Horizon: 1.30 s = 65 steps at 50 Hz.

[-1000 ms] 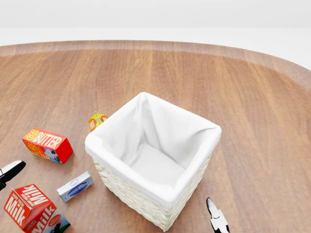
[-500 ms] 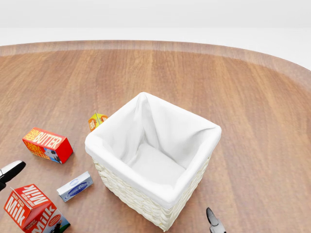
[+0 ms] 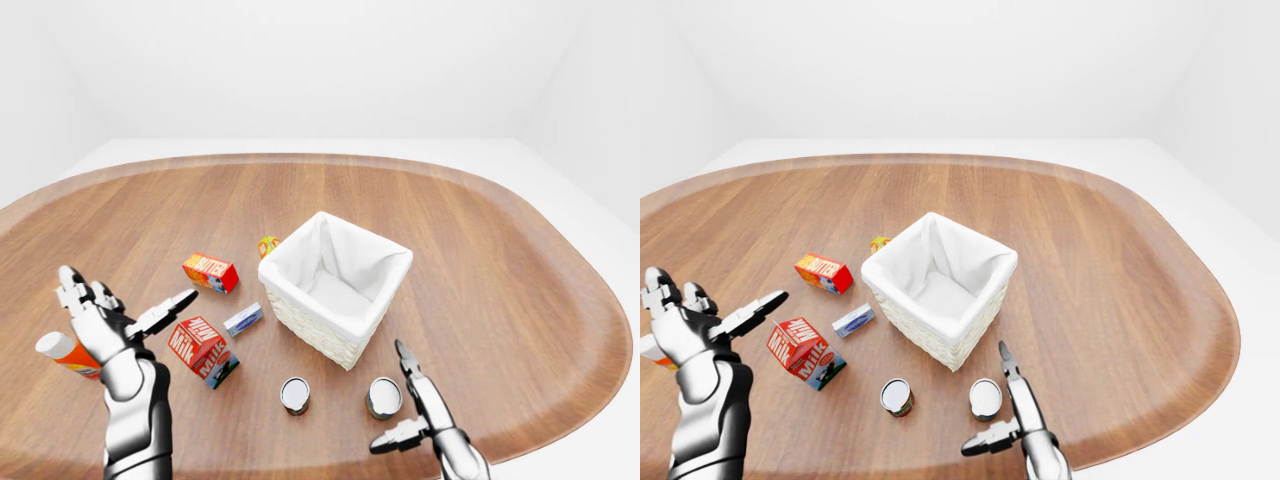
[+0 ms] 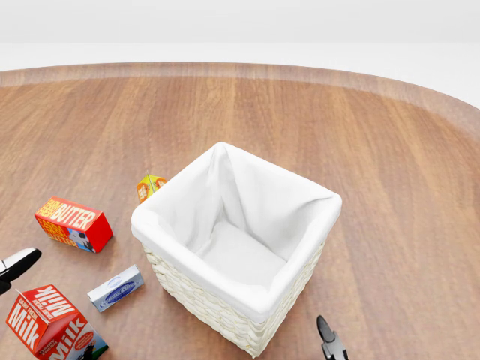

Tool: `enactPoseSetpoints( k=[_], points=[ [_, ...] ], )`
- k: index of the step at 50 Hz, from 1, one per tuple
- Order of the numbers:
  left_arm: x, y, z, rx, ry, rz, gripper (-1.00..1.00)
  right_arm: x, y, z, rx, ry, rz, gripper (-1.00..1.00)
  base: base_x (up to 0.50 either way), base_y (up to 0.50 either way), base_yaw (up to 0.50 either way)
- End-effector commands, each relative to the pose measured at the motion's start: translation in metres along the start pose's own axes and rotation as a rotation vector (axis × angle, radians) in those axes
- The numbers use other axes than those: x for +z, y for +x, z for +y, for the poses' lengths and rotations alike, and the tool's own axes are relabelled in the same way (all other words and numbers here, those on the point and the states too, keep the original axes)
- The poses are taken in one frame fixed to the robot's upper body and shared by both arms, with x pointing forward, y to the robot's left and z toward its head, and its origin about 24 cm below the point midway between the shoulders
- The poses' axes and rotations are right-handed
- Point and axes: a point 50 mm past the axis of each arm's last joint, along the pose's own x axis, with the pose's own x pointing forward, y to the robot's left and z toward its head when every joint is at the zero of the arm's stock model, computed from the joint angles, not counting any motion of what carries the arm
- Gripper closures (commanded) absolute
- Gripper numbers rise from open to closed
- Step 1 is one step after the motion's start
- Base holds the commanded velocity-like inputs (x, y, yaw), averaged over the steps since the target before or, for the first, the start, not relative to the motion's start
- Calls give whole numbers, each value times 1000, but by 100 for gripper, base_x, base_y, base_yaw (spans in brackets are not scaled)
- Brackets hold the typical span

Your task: Pick up the alphabet soup, and put it in the basket.

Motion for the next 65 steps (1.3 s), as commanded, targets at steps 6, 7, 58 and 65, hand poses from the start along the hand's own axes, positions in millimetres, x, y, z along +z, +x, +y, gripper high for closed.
enactPoseSetpoints(
  k=[6, 7, 58, 65],
  points=[
    [0, 0, 0, 0, 1, 0, -100, -2, 9, 3, 10, 1, 14, -100, 0, 0, 0],
    [1, 0, 0, 0, -2, -5, -100, -1, 9, 3, 9, 0, 14, -100, 0, 0, 0],
    [-4, 1, 0, 0, 10, 17, -100, -16, 25, 6, 25, -10, 101, 100, 0, 0, 0],
    [2, -1, 0, 0, 1, -7, -100, -13, 18, 2, 12, -10, 73, 100, 0, 0, 0]
  ],
)
